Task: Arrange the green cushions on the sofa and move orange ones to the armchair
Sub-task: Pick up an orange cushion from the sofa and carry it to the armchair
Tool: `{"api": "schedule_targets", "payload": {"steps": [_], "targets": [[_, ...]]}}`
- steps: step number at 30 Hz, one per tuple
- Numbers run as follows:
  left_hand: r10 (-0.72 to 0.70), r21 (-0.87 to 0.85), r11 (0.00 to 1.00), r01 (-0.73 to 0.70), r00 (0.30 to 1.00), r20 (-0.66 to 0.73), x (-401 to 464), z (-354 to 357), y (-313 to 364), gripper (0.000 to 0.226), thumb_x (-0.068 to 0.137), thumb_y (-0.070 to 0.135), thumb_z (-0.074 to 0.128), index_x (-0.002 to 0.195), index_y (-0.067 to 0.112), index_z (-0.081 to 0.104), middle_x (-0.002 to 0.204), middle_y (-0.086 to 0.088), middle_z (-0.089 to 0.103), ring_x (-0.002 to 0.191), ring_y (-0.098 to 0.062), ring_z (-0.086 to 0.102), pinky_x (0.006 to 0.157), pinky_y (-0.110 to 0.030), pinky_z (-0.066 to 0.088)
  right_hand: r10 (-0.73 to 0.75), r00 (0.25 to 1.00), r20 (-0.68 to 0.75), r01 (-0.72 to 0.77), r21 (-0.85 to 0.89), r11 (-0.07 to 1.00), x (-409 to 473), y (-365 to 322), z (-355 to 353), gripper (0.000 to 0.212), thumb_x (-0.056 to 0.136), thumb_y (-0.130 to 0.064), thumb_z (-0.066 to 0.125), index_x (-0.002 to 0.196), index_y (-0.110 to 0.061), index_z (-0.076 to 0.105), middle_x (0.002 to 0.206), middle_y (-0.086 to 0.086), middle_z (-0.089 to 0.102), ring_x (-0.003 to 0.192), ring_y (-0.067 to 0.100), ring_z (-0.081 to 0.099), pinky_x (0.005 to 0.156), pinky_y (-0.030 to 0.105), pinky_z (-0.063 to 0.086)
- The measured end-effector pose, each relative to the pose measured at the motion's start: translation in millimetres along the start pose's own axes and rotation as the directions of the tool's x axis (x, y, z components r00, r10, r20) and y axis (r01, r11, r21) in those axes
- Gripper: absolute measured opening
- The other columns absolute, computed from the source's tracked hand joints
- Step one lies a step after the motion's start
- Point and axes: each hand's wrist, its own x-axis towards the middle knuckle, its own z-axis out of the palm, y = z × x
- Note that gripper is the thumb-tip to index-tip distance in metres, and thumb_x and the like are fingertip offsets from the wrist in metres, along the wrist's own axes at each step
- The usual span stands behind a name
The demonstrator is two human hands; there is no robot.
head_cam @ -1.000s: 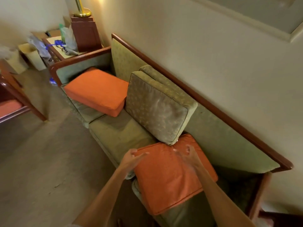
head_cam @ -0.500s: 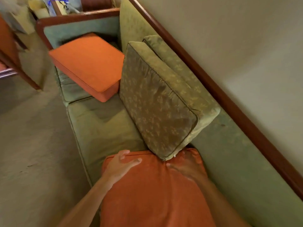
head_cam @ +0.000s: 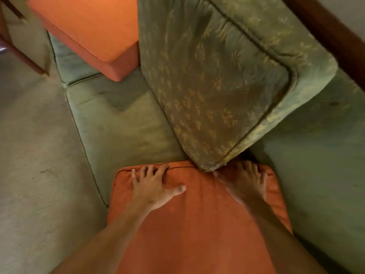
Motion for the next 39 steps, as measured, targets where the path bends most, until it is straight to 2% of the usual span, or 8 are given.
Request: {"api": "schedule_targets", "payload": {"steps": [6, 12, 16, 19, 26, 31, 34, 39], "targets": [[0.12, 0.233, 0.962, -0.142, 0.987, 0.107, -28, 1, 8, 0.104, 0.066, 0.099, 0.037, 0.153, 0.042, 0.024, 0.159, -0.003, 0.03, 0.148, -0.034, 0.019, 0.12, -0.061, 0.003, 0.084, 0.98, 0.18, -0.056, -0.155, 0.986, -68, 23, 4, 0.103, 0.068, -0.097, 0.003, 0.132, -0.034, 0.053, 0.136, -0.006, 0.047, 0.132, 0.017, 0.038, 0.106, 0.048, 0.026], [0.052, 0.308, 0.929, -0.204, 0.897, 0.438, 4, -13, 18, 0.143, 0.049, 0.093, 0.067, 0.162, 0.029, 0.005, 0.169, -0.01, 0.001, 0.155, -0.033, -0.001, 0.123, -0.053, -0.004, -0.096, 0.901, 0.423, 0.135, -0.064, 0.989, -49, 31, -4, 0.112, 0.063, -0.101, 0.03, 0.151, -0.032, 0.033, 0.162, 0.002, 0.025, 0.149, 0.024, 0.019, 0.118, 0.049, 0.013], [0.072, 0.256, 0.94, -0.224, 0.866, 0.494, 6, -10, 17, 0.144, 0.047, 0.09, 0.072, 0.161, 0.03, 0.007, 0.164, -0.002, 0.029, 0.151, -0.028, 0.023, 0.123, -0.051, 0.008, -0.067, 0.848, 0.525, -0.13, 0.329, 0.935, -38, 38, 12, 0.143, 0.035, -0.101, 0.06, 0.156, -0.035, 0.021, 0.163, -0.001, 0.025, 0.146, 0.025, 0.029, 0.118, 0.047, 0.027], [0.085, 0.289, 0.927, -0.237, 0.887, 0.453, -2, -14, 23, 0.135, 0.045, 0.087, 0.077, 0.154, 0.021, 0.032, 0.152, -0.001, 0.046, 0.143, -0.028, 0.037, 0.12, -0.051, 0.016, -0.068, 0.856, 0.513, -0.125, 0.333, 0.935, -49, 36, 15, 0.125, 0.044, -0.098, 0.062, 0.148, -0.033, 0.041, 0.153, 0.0, 0.044, 0.137, 0.026, 0.044, 0.111, 0.044, 0.037], [0.321, 0.374, 0.814, -0.445, 0.88, 0.349, -66, -34, 45, 0.092, 0.062, 0.077, 0.076, 0.129, 0.018, 0.055, 0.132, -0.003, 0.059, 0.126, -0.027, 0.051, 0.106, -0.049, 0.037, 0.041, 0.986, 0.161, -0.047, 0.03, 0.998, -133, 37, -27, 0.048, 0.091, -0.07, 0.044, 0.119, -0.036, 0.061, 0.13, -0.006, 0.062, 0.125, 0.019, 0.053, 0.105, 0.043, 0.029], [0.592, 0.443, 0.667, -0.599, 0.787, 0.173, -149, -100, 80, 0.077, 0.067, 0.075, 0.072, 0.121, 0.021, 0.06, 0.127, 0.001, 0.063, 0.121, -0.024, 0.055, 0.097, -0.04, 0.04, 0.072, 0.972, -0.226, -0.018, 0.231, 0.973, -228, 65, -103, 0.021, 0.087, -0.046, 0.064, 0.09, -0.026, 0.069, 0.097, -0.003, 0.066, 0.104, 0.026, 0.054, 0.088, 0.047, 0.034], [0.732, 0.485, 0.573, -0.66, 0.678, 0.058, -200, -130, 85, 0.075, 0.072, 0.075, 0.067, 0.124, 0.022, 0.061, 0.124, 0.003, 0.062, 0.121, -0.021, 0.054, 0.098, -0.04, 0.039, 0.106, 0.891, -0.441, 0.01, 0.253, 0.967, -290, 65, -132, 0.022, 0.073, -0.038, 0.065, 0.081, -0.018, 0.069, 0.084, -0.002, 0.059, 0.092, 0.028, 0.052, 0.08, 0.048, 0.034], [0.782, 0.525, 0.513, -0.679, 0.622, 0.039, -247, -141, 67, 0.089, 0.071, 0.072, 0.071, 0.141, 0.022, 0.047, 0.132, -0.001, 0.056, 0.124, -0.024, 0.051, 0.104, -0.041, 0.036, 0.157, 0.871, -0.465, -0.038, 0.255, 0.966, -353, 41, -137, 0.036, 0.061, -0.029, 0.073, 0.092, -0.01, 0.075, 0.098, 0.005, 0.063, 0.095, 0.032, 0.054, 0.08, 0.049, 0.036]]}}
